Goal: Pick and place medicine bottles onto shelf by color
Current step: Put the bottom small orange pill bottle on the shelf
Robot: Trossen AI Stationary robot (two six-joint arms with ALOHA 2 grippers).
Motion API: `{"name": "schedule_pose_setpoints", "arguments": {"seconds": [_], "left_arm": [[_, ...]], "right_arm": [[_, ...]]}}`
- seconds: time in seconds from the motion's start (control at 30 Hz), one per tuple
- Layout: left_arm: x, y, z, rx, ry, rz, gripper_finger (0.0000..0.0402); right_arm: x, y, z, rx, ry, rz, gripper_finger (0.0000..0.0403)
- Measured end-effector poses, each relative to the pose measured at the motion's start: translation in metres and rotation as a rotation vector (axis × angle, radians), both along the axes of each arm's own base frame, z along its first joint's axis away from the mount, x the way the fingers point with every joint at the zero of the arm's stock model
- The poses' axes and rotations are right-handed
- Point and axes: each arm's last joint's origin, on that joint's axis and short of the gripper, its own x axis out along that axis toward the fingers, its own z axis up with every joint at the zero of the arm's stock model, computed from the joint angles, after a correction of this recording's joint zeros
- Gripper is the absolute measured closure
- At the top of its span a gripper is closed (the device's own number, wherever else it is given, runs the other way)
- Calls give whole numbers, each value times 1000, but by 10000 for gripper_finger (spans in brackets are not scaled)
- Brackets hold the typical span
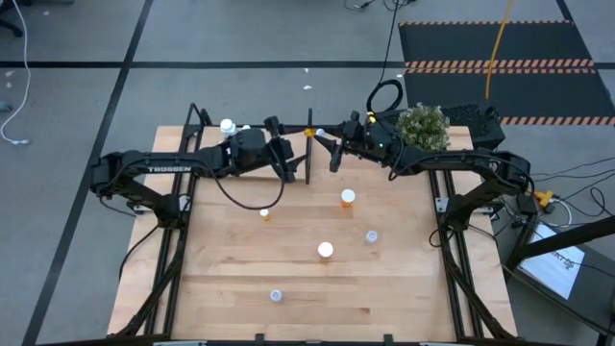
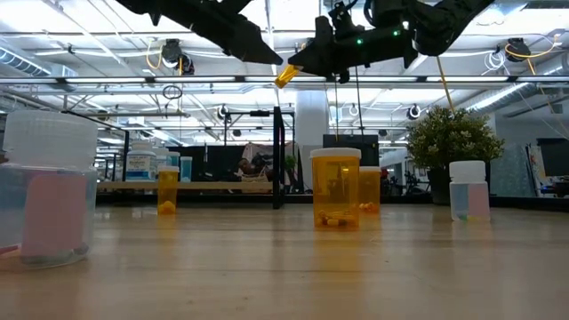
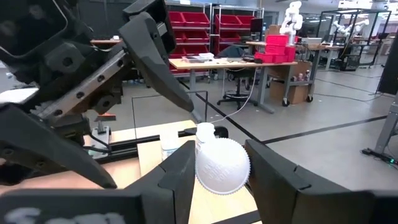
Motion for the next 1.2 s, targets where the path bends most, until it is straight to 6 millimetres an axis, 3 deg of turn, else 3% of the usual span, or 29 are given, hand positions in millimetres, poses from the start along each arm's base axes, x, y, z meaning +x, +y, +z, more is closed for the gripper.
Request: {"name": "schedule_pose_setpoints", "arguments": {"seconds": [0.23, 0.53, 1.2], "left_arm": [[16, 1, -11, 59, 1, -20, 89], [19, 12, -17, 90, -5, 65, 134], [23, 17, -22, 91, -2, 52, 272]], "right_arm": [[1, 3, 1, 16, -12, 33, 273], [1, 3, 0, 15, -6, 51, 273], [1, 4, 1, -10, -4, 83, 273]]}}
